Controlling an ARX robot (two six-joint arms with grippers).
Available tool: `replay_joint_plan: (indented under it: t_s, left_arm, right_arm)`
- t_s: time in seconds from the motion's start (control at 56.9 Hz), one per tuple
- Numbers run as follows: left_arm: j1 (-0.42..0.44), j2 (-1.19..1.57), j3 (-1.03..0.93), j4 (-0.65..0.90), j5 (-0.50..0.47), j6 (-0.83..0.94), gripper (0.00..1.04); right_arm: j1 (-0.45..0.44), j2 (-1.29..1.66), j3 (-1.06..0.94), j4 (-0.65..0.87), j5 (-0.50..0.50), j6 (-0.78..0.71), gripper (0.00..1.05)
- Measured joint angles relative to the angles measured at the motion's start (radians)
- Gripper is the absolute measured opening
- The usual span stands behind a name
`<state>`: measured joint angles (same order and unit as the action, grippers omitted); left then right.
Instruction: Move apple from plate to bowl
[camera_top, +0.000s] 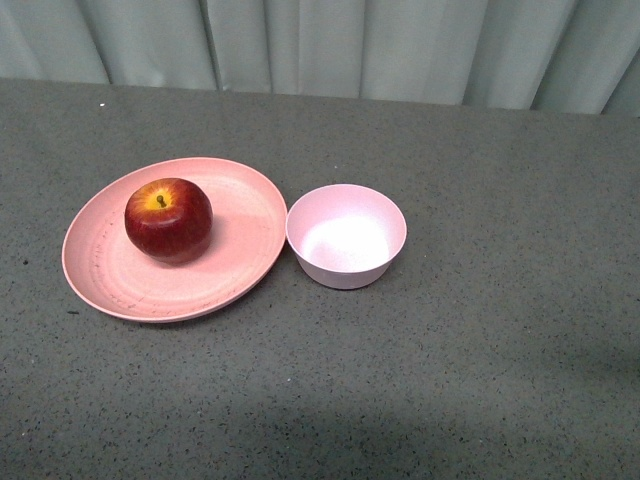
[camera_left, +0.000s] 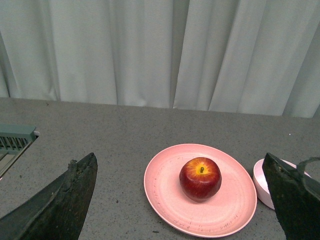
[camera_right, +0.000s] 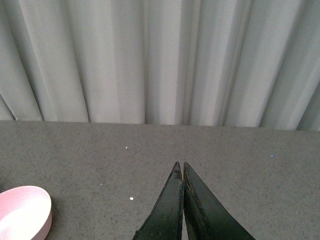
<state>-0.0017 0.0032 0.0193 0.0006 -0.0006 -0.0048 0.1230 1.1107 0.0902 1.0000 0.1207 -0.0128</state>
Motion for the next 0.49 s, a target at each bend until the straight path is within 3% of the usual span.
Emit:
replay_joint_plan:
  t_s: [0.193,0.281,0.492]
  left_arm:
    - [0.0,0.0,0.0,0.0,0.0,0.0,0.98]
    - [0.0,0.0,0.0,0.0,0.0,0.0,0.98]
    - [0.0,0.0,0.0,0.0,0.0,0.0,0.98]
  right_arm:
    - [-0.035,-0.16,-0.042,-0.115,-0.035,0.002,0.01]
    - [-0.091,-0.229,-0.056,-0.17,-0.112,0.002,0.01]
    - [-0.121,-0.407,-0.079,-0.32,-0.119,0.003,0.01]
